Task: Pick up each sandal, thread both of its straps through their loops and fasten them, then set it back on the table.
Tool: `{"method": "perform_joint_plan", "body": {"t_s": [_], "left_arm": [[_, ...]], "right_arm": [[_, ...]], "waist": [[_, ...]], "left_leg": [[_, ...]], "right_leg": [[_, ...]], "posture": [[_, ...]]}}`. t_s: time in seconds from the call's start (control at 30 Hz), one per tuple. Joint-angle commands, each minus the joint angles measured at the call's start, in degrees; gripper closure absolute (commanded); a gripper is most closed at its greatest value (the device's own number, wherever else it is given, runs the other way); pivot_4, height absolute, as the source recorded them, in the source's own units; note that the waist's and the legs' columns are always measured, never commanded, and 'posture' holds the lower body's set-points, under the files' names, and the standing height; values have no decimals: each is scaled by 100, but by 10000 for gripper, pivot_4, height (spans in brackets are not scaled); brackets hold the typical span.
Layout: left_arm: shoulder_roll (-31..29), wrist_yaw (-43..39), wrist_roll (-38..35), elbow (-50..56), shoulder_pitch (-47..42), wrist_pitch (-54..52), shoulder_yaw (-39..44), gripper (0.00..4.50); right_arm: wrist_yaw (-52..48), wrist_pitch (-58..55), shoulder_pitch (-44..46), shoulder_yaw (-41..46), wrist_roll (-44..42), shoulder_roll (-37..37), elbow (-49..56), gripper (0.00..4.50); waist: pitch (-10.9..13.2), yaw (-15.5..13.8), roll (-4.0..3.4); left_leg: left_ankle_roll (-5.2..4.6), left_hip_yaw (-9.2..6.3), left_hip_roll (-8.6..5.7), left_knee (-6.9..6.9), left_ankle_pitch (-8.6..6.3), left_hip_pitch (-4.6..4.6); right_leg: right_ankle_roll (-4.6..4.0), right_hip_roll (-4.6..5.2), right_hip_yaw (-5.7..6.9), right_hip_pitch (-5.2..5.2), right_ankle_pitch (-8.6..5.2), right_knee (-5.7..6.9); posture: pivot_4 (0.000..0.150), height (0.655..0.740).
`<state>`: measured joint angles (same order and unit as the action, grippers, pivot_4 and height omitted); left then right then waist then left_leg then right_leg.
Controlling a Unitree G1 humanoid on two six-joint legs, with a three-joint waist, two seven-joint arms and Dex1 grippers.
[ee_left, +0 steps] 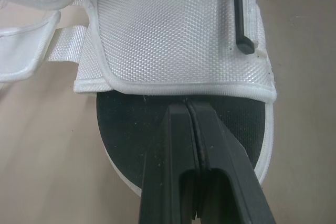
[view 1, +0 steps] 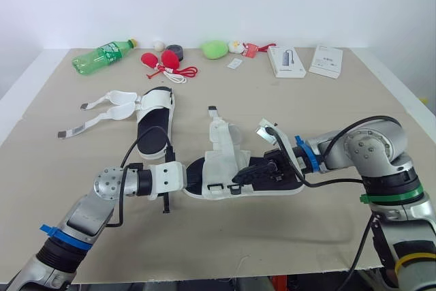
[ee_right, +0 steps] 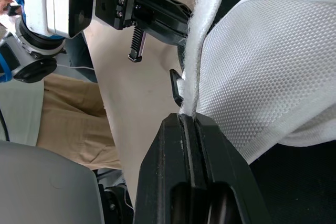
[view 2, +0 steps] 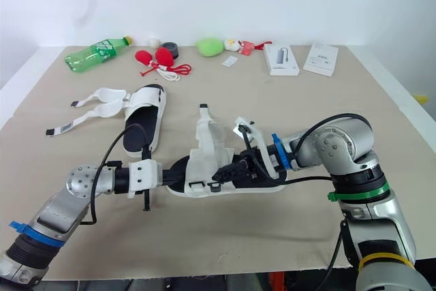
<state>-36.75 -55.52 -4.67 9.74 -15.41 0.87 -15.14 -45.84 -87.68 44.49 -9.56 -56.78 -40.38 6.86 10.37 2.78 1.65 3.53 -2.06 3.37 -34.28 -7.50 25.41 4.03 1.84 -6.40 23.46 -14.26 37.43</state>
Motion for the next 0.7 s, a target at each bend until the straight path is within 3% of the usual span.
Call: {"method": "perform_joint_plan", "body": {"t_s": [0.03, 0.2, 0.3, 0.43, 0.5, 0.7], "left_arm": [[-28, 14, 212, -177, 40, -159, -96, 45000], [-33, 20, 216, -146, 55, -184, -108, 45000], [-33, 22, 216, -138, 62, -185, -116, 45000], [-31, 21, 219, -135, 60, -178, -128, 45000], [-26, 19, 224, -143, 47, -176, -132, 45000], [16, 36, 239, -166, 3, -168, -163, 45000]], "right_arm": [[-93, 75, -63, -52, 121, -120, 204, 44543], [-297, -43, -90, 58, -15, -154, 343, 44543], [-442, 86, 18, 139, -26, -144, 378, 34620], [-459, 201, 397, 281, 67, -20, 144, 17085], [-479, 312, 505, 247, 167, -12, 73, 11372], [-378, 797, 834, 106, 661, 286, -508, 11372]], "waist": [[0, 0, 0], [-1, -2, 0], [0, -2, 0], [1, 1, -2], [0, 1, -1], [0, 1, -1]], "left_leg": [[0, 0, 0, 0, 0, 0], [0, 0, 0, 0, 0, 0], [1, 0, 0, 1, -1, 0], [4, 2, 0, 3, -3, 0], [4, 3, 1, 2, -2, 0], [8, 8, 1, 3, -5, 0]], "right_leg": [[0, 0, 0, 0, 0, -1], [0, 1, 0, -1, 0, -3], [0, 1, 0, -1, 0, -4], [0, 1, 0, 1, 0, -4], [0, 1, 0, 2, 1, -4], [-1, 4, 0, 1, 2, -13]], "posture": [[1500, 7400], [1500, 7400], [1500, 7400], [1500, 7400], [1500, 7400], [1500, 7400]]}}
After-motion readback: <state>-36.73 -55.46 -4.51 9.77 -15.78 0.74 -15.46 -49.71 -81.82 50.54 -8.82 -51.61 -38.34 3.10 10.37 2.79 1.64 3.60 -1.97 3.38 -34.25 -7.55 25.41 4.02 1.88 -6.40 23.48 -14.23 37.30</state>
